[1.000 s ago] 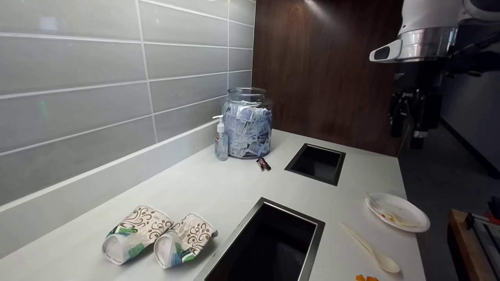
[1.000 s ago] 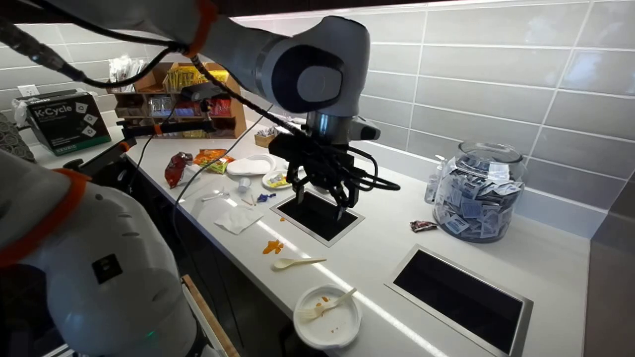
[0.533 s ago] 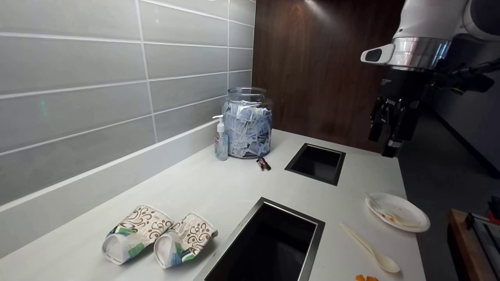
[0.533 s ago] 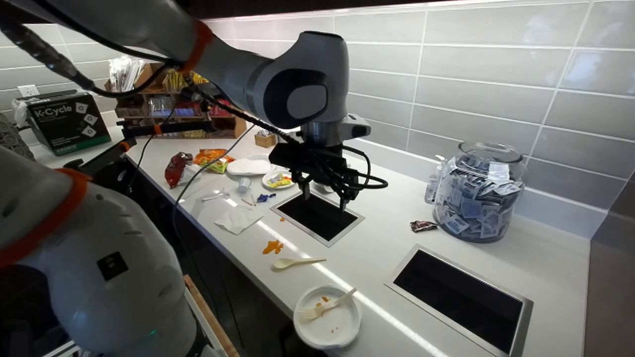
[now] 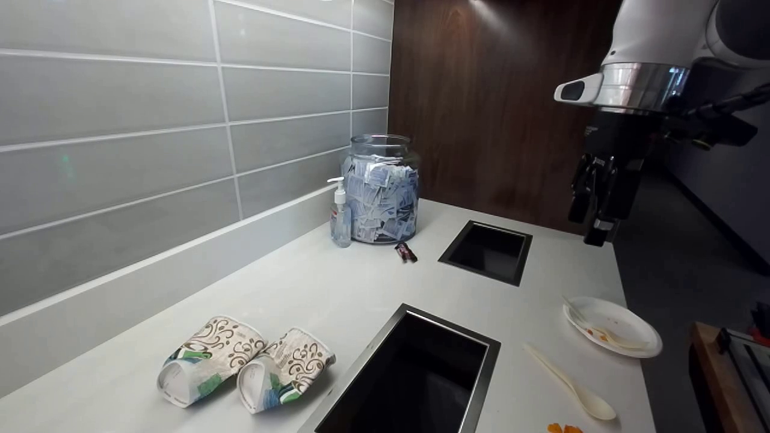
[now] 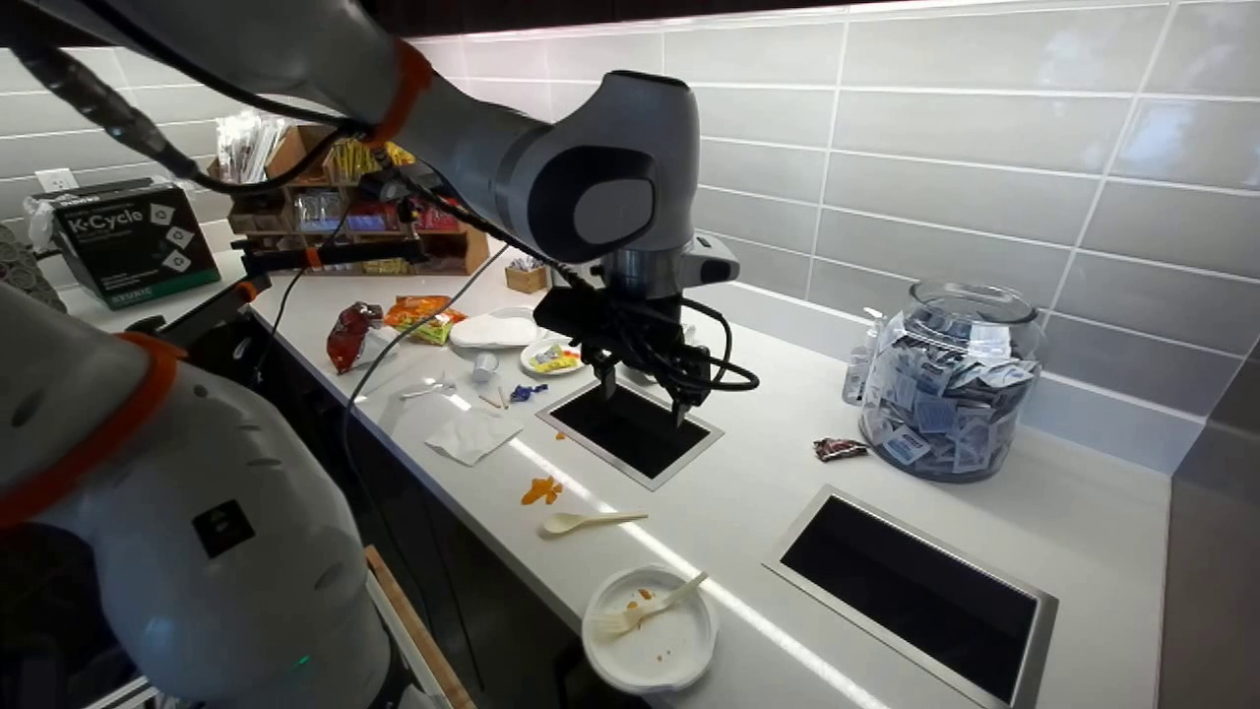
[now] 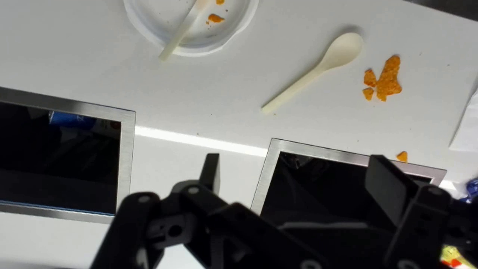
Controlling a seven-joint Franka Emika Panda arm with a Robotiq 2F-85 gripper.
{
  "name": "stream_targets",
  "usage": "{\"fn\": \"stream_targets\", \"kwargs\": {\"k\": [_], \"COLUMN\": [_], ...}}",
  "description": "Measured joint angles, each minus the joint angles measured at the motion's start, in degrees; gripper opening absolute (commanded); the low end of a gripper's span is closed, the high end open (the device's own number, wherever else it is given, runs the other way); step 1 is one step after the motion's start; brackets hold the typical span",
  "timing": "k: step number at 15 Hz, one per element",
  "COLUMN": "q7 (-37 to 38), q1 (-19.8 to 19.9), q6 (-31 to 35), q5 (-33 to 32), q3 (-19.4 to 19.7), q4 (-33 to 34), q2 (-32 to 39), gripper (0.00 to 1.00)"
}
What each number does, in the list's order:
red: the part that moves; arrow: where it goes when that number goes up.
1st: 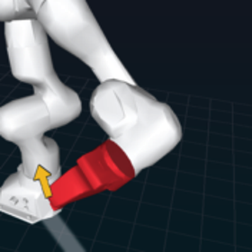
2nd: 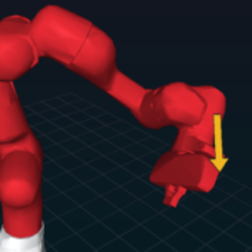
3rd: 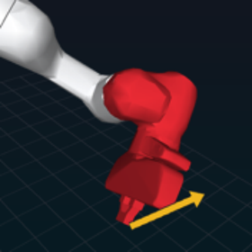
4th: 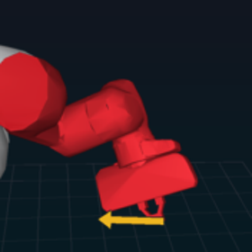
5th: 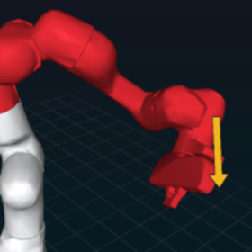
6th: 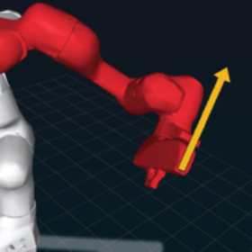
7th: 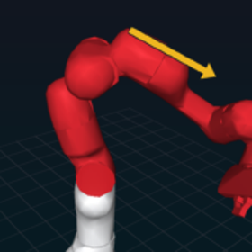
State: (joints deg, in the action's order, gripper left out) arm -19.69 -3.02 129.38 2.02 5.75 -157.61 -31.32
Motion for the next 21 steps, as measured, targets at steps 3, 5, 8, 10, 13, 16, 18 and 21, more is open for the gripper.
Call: {"fn": "stream_targets", "kwargs": {"k": [3,5,8,10,13,16,18,21], "q7": [2.8,4.5,8.5,12.1,16.7,20.3,20.2,20.2], "q1": [-0.4,-1.0,-1.2,-1.1,-0.9,-0.3,-0.3,-0.3], "q6": [3.7,7.8,13.9,17.3,19.7,20.2,20.2,20.2], "q5": [4.5,7.0,8.3,8.3,7.9,6.4,6.5,6.5], "q3": [0.2,0.0,-1.2,-2.3,-3.9,-5.4,-5.4,-5.4], "q4": [-0.1,-0.1,-0.2,-0.2,-0.1,0.0,0.1,0.2], "q2": [3.6,6.9,12.3,15.3,18.6,20.4,20.4,20.4], "gripper": [1.0,1.0,1.0,1.0,1.0,1.0,1.0,1.0]}}
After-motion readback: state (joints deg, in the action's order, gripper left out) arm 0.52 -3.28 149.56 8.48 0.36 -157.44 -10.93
